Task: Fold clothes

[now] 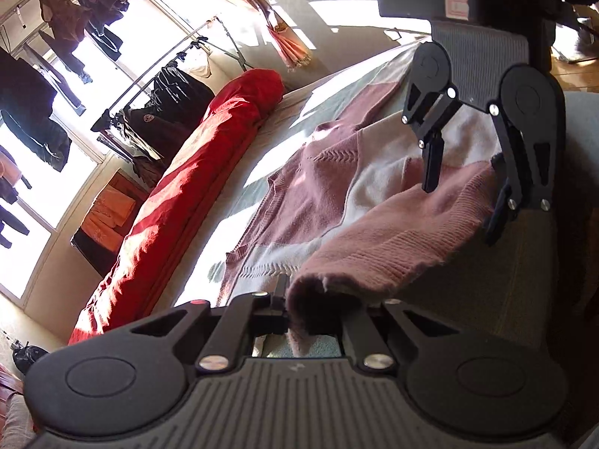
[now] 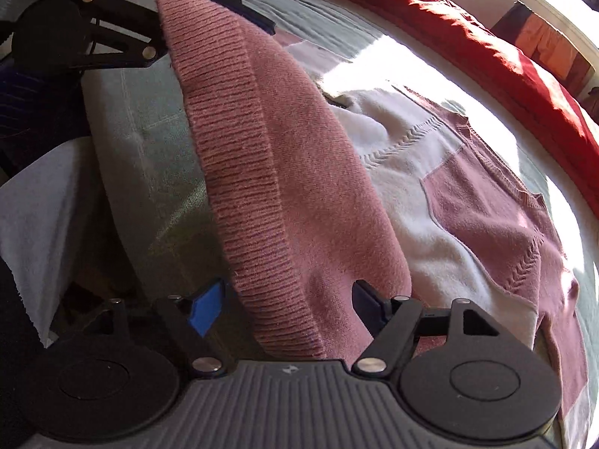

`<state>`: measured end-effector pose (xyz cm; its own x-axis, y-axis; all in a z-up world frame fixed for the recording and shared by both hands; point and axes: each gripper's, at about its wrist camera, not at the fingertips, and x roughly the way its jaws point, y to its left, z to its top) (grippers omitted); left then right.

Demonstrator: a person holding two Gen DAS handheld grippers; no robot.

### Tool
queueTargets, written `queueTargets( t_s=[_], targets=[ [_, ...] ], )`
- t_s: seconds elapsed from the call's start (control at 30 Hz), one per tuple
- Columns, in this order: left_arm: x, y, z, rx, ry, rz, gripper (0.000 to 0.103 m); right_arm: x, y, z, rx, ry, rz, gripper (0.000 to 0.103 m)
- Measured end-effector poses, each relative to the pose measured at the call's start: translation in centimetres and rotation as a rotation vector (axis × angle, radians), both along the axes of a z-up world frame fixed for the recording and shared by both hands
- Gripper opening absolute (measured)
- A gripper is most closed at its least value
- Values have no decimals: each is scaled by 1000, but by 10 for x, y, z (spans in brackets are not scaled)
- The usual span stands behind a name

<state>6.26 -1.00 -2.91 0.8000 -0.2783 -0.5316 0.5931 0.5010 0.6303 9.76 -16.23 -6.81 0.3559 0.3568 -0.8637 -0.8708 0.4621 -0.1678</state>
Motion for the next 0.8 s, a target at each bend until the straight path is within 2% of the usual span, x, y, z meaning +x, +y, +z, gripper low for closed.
queueTargets(
  t_s=[0.07,0.1,0.13,0.17,0.2,0.23,0.33,0.47,0.57,0.67,0.8],
  targets=[
    [3,1,2,-10,8,7,4,-5,10,-14,-65,-84,8,78],
    [2,3,2,-2,10,7,4,-6,12,-20,-109,-134,0,74],
    [1,4,1,5,14,5,4,-5,13,-24,-142,-151,-10,54],
    [-2,6,0,17,21,-1,4,0,11,-23,-137,-122,-32,40],
    [-4,7,-1,28,28,-8,5,4,8,-22,-131,-94,-54,21],
    [-7,9,-2,40,35,-15,5,8,4,-18,-104,-54,-78,18],
    [-15,14,-2,63,56,-28,4,14,-6,-1,-33,52,-98,15],
    [-24,27,7,53,82,-4,4,9,-7,12,27,141,-60,15],
    [-26,35,5,19,170,14,4,7,0,2,-11,165,-40,17],
    [-26,38,-15,78,233,42,5,17,2,-13,-1,256,-85,29],
    [-25,51,-26,99,310,92,7,17,0,-14,16,297,-82,30]
  ],
)
